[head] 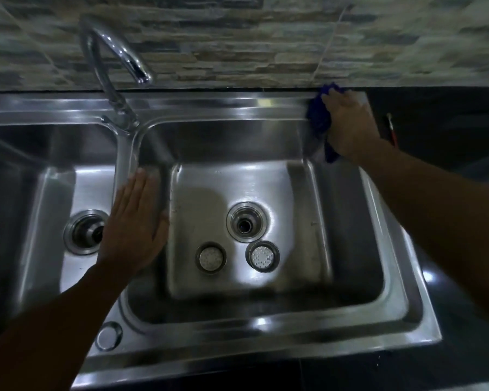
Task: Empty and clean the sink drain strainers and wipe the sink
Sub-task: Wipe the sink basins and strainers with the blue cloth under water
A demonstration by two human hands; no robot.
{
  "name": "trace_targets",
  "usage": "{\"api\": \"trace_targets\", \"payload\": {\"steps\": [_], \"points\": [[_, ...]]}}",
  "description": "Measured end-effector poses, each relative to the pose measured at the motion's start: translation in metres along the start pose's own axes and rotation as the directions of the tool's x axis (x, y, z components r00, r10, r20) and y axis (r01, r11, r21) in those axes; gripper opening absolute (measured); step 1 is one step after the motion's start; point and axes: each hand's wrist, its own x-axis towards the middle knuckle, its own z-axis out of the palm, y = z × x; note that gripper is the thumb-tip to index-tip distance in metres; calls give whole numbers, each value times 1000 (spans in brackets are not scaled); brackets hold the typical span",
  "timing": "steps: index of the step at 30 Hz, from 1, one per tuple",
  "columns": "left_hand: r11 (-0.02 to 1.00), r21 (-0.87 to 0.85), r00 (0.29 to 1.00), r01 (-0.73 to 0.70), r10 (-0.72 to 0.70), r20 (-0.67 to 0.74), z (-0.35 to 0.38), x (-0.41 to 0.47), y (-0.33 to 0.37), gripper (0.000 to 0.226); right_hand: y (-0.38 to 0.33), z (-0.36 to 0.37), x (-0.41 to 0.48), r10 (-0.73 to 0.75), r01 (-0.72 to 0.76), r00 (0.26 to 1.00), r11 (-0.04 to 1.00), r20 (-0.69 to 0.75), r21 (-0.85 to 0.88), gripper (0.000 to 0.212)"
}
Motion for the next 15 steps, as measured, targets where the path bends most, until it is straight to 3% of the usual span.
{"api": "trace_targets", "payload": {"steps": [3, 8, 12, 15], "points": [[1000, 26, 1000, 16, -17, 15, -1, -14, 5, 68, 7, 24, -20, -43, 42, 999, 996, -5, -78, 102], [997, 76, 999, 27, -29, 33, 0, -24, 11, 69, 19, 52, -57, 62, -75, 994, 984, -87, -160, 95], [998, 54, 999, 40, -41, 30, 2, -23, 11, 68, 5, 59, -48, 169, -179, 976, 982, -134, -62, 85], [998, 41, 998, 48, -49, 28, 4, -22, 9, 67, 0, 51, -18, 175, -177, 977, 984, -123, -11, 87]]}}
